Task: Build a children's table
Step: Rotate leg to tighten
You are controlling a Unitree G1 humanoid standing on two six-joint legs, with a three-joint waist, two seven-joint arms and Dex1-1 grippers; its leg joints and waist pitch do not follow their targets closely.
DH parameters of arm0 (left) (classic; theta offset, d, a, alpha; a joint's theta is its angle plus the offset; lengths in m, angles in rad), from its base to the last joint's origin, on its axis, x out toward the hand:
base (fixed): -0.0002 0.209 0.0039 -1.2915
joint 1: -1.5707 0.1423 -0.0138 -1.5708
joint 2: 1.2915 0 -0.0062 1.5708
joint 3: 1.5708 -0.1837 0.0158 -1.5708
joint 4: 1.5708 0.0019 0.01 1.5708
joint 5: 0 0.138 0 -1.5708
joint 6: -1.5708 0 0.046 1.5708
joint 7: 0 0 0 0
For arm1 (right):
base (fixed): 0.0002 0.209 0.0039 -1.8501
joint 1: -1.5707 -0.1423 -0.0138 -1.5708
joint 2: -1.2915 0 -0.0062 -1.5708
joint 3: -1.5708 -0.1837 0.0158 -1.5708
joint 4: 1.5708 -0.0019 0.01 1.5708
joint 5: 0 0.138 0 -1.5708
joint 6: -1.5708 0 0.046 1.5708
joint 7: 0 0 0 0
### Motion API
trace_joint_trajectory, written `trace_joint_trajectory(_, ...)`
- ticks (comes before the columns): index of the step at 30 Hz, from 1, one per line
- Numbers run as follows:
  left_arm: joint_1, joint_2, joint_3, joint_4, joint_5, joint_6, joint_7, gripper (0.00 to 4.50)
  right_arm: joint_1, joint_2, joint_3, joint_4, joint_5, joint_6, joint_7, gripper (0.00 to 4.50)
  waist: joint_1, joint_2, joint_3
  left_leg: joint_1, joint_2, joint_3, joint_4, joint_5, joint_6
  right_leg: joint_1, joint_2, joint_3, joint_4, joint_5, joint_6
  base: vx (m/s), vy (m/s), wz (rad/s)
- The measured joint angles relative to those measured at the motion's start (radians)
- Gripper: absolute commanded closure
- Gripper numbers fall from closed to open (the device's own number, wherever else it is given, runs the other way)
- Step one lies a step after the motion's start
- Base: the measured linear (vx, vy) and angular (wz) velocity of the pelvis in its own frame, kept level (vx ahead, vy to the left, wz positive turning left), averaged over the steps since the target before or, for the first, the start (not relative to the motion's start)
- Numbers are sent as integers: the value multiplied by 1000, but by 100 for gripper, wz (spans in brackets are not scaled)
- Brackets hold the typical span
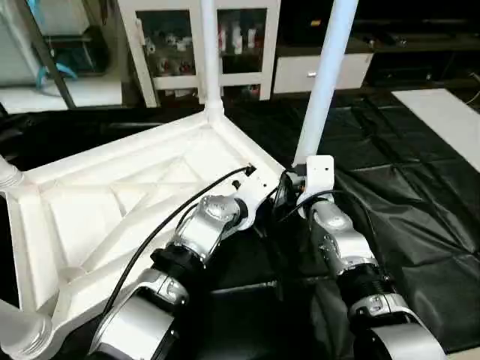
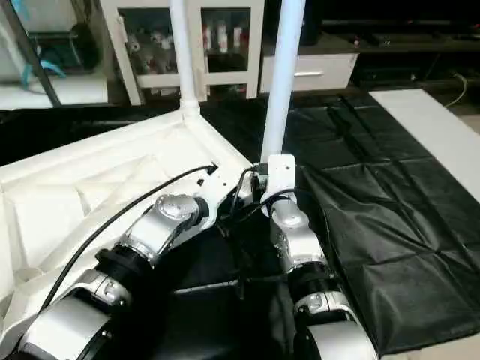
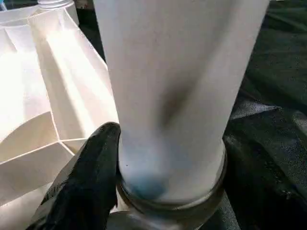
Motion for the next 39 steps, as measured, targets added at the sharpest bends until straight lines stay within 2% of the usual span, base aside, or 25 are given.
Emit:
trace_joint_trajectory(1,2,1,-1,-2,-1,-4,-2,450,6,-5,2,-10,-1,1,6,124,0,2,0,-2,0,0,0,0,0,-1,0,0,0,0,0,0,0,0)
trace_joint_trajectory(2,5,3,-2,-7,-5,-6,-9,450,16,-12,7,-28,-1,7,17,110,0,5,0,-2,0,0,1,0,0,-1,0,0,0,0,0,0,0,0)
trace_joint_trajectory(4,11,20,0,-18,-7,-7,-19,450,43,-21,27,-79,-1,24,46,110,-2,6,0,-4,1,0,0,0,0,-1,0,0,0,0,0,0,0,0)
trace_joint_trajectory(5,13,37,2,-23,-9,-7,-27,450,59,-33,43,-110,0,35,88,104,-8,6,0,-4,1,0,0,0,0,-1,1,0,0,0,1,0,0,0)
trace_joint_trajectory(7,17,51,7,-27,-10,-8,-40,450,73,-52,60,-133,1,51,144,77,-13,5,0,-4,2,-1,0,0,0,-1,2,0,0,0,1,0,0,0)
trace_joint_trajectory(16,74,152,-31,-156,-29,13,-247,450,151,-224,120,-337,71,186,469,8,-4,1,2,-4,3,-1,3,0,0,-2,3,0,-1,-1,2,0,0,0)
trace_joint_trajectory(20,121,253,-82,-270,-58,20,-431,450,175,-349,148,-401,103,204,680,8,1,1,2,-4,3,-1,4,0,1,-3,2,0,0,-2,1,0,0,0)
trace_joint_trajectory(22,127,281,-106,-305,-59,33,-493,450,197,-387,162,-430,124,208,766,8,6,2,2,-4,3,0,4,0,1,-2,2,0,0,-2,1,0,0,0)
trace_joint_trajectory(25,150,323,-135,-358,-67,29,-588,450,238,-491,185,-494,188,236,958,8,20,4,2,-3,3,1,6,-1,1,0,1,0,0,-2,1,0,0,0)
trace_joint_trajectory(27,168,343,-145,-388,-78,30,-638,450,250,-537,189,-517,216,246,1052,8,20,4,2,-1,3,2,6,-1,1,3,0,0,0,-2,1,0,0,0)
trace_joint_trajectory(32,181,370,-185,-455,-87,78,-695,450,241,-550,220,-520,220,241,1141,8,21,4,1,0,3,2,7,0,1,4,0,0,2,-1,0,0,0,0)
trace_joint_trajectory(39,194,378,-186,-478,-86,84,-700,450,209,-567,266,-509,180,214,1179,8,19,4,0,-1,3,2,7,0,1,4,0,0,2,-2,0,0,0,0)
